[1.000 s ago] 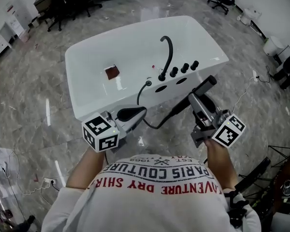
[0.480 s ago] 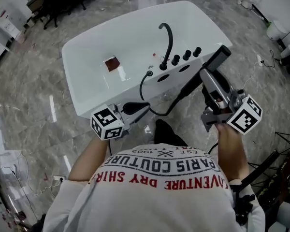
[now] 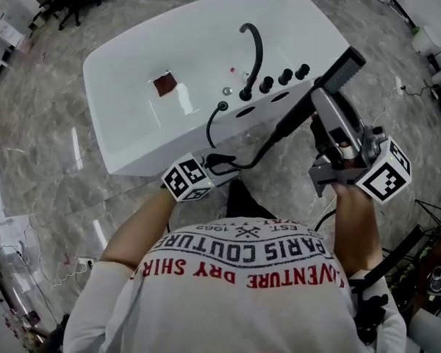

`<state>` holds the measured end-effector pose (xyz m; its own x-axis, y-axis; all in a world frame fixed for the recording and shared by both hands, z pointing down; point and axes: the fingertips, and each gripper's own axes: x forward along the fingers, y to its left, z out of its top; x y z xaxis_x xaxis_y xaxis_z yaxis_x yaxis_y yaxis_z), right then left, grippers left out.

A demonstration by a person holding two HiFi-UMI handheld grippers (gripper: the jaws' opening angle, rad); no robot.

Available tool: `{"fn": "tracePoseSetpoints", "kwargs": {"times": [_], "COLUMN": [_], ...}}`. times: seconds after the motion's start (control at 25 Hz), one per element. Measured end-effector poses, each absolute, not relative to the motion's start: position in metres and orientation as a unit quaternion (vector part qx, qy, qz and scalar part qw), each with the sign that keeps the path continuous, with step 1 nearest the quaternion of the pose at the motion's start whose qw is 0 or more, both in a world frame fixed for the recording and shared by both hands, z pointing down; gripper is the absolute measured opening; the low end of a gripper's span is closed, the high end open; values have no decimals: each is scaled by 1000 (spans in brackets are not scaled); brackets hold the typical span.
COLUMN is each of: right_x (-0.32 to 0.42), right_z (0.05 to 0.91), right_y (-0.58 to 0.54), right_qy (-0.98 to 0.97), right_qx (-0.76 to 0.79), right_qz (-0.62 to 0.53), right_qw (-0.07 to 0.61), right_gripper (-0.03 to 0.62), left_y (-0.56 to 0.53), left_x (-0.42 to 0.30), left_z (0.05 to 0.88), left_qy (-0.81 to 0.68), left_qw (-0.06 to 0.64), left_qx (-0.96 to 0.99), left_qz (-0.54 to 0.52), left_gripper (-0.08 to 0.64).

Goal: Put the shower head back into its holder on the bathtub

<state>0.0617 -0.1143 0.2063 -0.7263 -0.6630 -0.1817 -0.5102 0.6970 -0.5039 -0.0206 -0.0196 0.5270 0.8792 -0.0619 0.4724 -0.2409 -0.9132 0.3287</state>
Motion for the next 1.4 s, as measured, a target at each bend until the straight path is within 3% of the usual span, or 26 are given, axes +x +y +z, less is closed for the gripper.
{"fn": "tracePoseSetpoints", "kwargs": {"times": [0.12, 0.48, 0.72, 0.88, 1.08, 1.4], "right_x": [62, 69, 83, 92, 95, 107], "right_z": [202, 197, 190, 189, 188, 192], "right_y": [-124, -138, -140, -139, -139, -146], "right_qy": [905, 911, 909, 905, 906, 901], "right_qx": [-315, -286, -295, -300, -298, -309], "right_qz": [-224, -237, -232, -236, -234, -239], "right_qw": [178, 181, 181, 187, 188, 188], "right_gripper": [138, 137, 138, 138, 138, 137], "left_y": [-20, -27, -33, -37, -39, -44], "left_x": [-3, 29, 52, 54, 63, 69], "left_z": [557, 637, 655, 663, 672, 674], "left_qy": [-67, -53, -49, -63, -60, -62], "left_qw": [182, 207, 177, 184, 185, 184], "left_qx": [944, 918, 919, 920, 920, 921], "left_qz": [265, 333, 349, 339, 341, 338], "left_gripper": [179, 181, 179, 102, 135, 87]}}
